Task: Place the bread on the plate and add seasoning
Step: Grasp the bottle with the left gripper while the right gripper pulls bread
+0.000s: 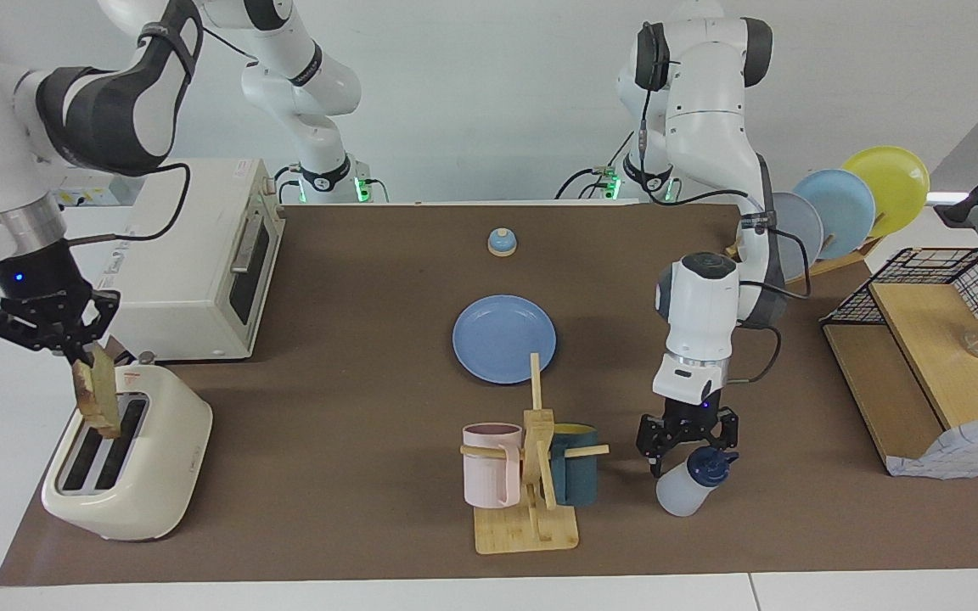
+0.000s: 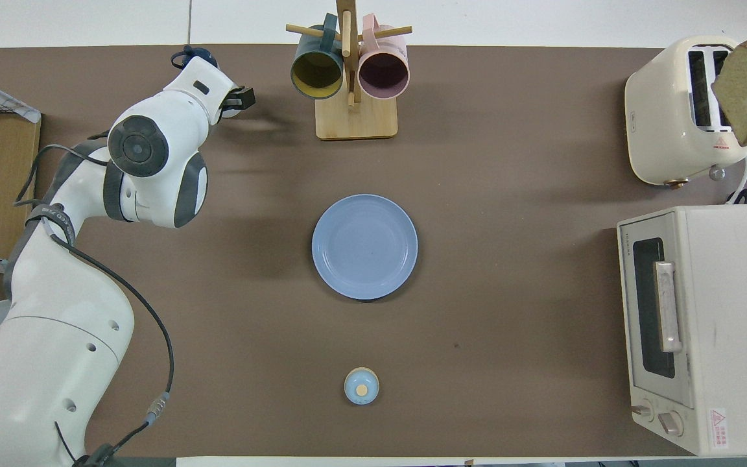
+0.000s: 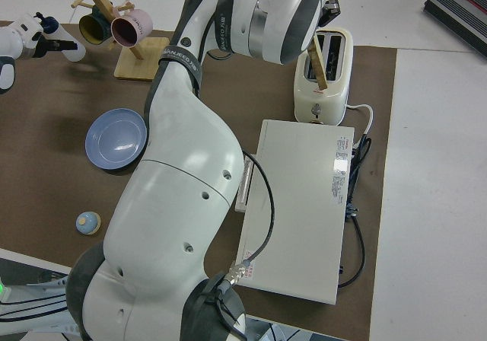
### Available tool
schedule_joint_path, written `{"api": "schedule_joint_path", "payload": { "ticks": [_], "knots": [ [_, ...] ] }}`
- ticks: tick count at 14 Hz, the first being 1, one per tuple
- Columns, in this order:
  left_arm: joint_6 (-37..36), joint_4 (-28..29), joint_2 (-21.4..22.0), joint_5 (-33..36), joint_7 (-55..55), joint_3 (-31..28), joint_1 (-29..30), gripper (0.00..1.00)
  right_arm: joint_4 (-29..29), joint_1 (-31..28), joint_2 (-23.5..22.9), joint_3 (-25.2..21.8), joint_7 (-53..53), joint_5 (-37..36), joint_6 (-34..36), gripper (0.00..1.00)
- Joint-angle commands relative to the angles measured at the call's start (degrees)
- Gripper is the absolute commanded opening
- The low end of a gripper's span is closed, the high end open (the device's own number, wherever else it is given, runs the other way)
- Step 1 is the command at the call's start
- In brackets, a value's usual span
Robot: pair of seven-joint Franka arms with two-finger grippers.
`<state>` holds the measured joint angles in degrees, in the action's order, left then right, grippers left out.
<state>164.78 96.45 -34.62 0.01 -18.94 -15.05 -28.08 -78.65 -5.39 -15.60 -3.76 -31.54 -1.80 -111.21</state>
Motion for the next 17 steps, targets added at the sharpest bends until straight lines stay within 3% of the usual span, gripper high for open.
{"api": "schedule_joint_path", "payload": {
  "ticks": [1,3,7,9,11,14,17],
  "knots": [
    [1.15,-2.49,-1.94,1.13,-1.54,-1.21,-0.22,1.00,1.56,1.69,-0.31,0.24,-0.72,-2.33,4.14,0.00],
    [1.16,-2.93,-2.38,1.31,-1.54,-1.21,-0.13,1.00,1.57,3.36,0.99,0.24,-0.54,-3.29,6.34,0.00],
    [1.95,-3.02,-2.55,1.22,-1.54,-1.21,-0.13,1.00,0.86,17.14,4.16,0.59,5.40,-10.15,11.97,0.00],
    [2.30,-3.02,-2.82,1.22,-1.54,-1.21,-0.13,1.00,0.60,21.37,4.69,1.20,14.36,-8.94,13.12,0.00],
    [2.39,-3.37,-2.91,1.22,-1.54,-1.21,0.30,1.00,-2.63,22.70,6.09,3.05,22.44,-1.06,11.90,0.00],
    [2.74,-3.37,-2.99,1.13,-1.54,-1.12,0.39,1.00,-11.84,27.26,9.87,3.85,33.88,5.73,6.65,0.00],
    [2.91,-3.37,-3.08,1.13,-1.54,-1.12,0.39,1.00,-23.36,34.81,12.52,4.02,47.13,7.16,-8.27,0.00]
  ]
}}
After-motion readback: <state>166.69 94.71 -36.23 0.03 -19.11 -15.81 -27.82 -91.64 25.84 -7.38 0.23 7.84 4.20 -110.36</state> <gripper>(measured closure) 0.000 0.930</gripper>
